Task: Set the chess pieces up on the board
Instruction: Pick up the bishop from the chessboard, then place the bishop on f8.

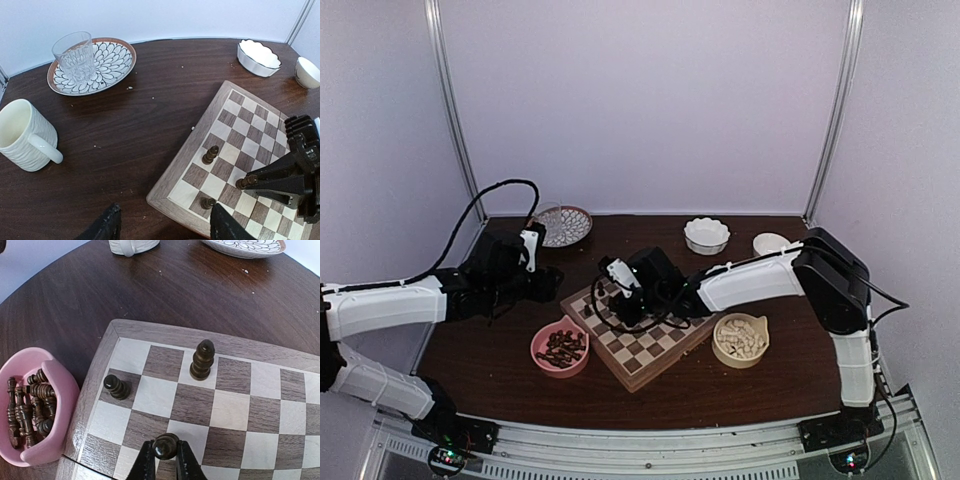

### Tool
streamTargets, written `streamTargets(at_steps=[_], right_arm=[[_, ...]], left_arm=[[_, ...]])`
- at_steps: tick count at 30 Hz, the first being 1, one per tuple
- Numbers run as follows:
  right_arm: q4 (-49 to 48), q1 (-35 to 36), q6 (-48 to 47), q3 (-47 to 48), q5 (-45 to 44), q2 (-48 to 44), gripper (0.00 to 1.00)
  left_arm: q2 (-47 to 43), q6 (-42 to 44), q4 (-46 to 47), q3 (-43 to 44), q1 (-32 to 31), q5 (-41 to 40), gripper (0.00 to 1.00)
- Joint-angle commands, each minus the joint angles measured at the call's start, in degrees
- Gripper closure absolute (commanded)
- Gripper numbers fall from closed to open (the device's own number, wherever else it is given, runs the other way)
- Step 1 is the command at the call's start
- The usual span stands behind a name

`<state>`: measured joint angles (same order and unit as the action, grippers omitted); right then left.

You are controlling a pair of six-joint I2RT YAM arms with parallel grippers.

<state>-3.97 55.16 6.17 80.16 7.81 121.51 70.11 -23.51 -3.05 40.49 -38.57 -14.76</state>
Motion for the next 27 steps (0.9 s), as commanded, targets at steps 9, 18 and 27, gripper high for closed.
streamTargets(at_steps=[9, 18, 27], right_arm=[[-0.6, -5.8, 0.9, 1.9, -5.8, -3.9, 0.93], [0.9, -9.3, 0.7, 8.2, -5.1, 1.9, 0.93], [3.4, -9.4, -0.1, 14.3, -3.9, 7.7, 0.92]], left_arm=[[0.4, 0.8, 1.9, 0.7, 0.2, 0.2, 0.39], [0.5, 0.7, 1.9, 0.7, 0.2, 0.6, 0.39], [1.4, 0.9, 1.8, 1.3, 0.2, 2.1, 0.4]])
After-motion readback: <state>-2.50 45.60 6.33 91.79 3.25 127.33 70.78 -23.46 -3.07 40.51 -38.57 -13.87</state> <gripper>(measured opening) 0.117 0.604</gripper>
